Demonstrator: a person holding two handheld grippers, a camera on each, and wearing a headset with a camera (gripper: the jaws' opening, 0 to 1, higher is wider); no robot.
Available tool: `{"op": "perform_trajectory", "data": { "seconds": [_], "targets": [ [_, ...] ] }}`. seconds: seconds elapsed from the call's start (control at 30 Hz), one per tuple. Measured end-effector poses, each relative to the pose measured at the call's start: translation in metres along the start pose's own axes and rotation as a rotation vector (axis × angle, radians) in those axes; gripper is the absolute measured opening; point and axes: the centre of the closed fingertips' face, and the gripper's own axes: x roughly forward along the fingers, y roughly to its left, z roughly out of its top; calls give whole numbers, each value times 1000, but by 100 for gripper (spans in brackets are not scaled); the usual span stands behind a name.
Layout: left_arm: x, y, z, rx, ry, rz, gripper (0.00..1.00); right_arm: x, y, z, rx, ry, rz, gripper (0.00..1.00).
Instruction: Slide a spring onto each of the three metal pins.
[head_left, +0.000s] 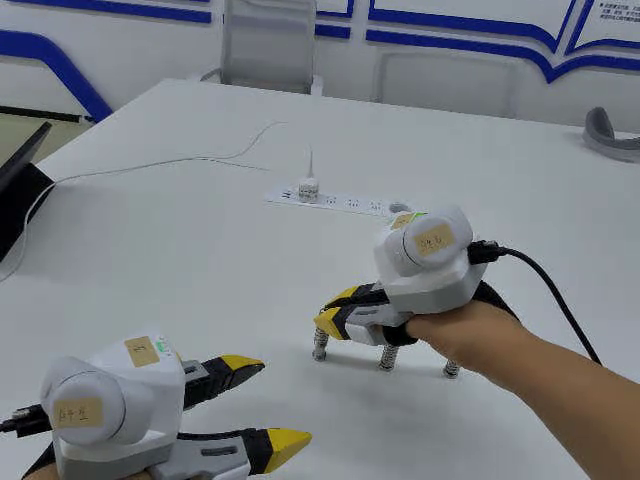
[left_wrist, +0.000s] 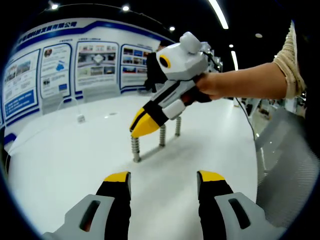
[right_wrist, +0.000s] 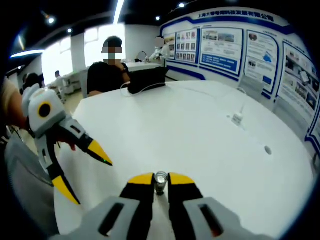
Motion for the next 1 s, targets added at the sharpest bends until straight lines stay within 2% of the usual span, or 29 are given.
{"op": "perform_trajectory", "data": {
  "seconds": [0.8,1.0],
  "targets": [
    [-1,0,-2,-3,5,3,54,8,7,-16,11,35,17,12],
    [-2,1,-2,-3,6,8,54,9,7,-15,6,32,17,12]
  ]
}}
